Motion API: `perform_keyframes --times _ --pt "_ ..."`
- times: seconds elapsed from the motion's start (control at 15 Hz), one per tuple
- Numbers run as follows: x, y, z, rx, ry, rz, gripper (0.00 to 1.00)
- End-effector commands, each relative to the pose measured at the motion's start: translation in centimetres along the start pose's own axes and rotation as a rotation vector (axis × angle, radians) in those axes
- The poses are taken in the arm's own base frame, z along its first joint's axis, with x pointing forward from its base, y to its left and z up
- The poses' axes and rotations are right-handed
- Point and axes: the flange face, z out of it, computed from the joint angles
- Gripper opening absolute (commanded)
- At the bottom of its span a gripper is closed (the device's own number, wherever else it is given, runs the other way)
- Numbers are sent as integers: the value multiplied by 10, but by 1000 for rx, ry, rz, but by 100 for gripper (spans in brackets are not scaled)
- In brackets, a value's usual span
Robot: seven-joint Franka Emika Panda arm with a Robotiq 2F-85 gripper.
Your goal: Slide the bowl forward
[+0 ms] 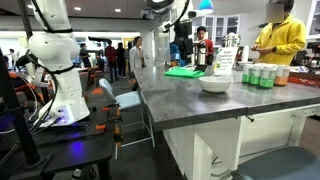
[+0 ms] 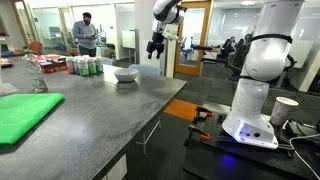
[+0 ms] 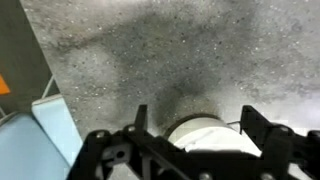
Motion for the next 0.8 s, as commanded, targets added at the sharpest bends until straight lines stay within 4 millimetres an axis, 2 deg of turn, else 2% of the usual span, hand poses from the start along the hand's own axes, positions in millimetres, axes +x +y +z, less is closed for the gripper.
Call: perform_keyframes --times 0.0,0.4,0.73 --pt "32 4 28 52 -12 0 100" --pt "74 11 84 65 -72 223 100" --pt "102 2 120 63 -101 496 100"
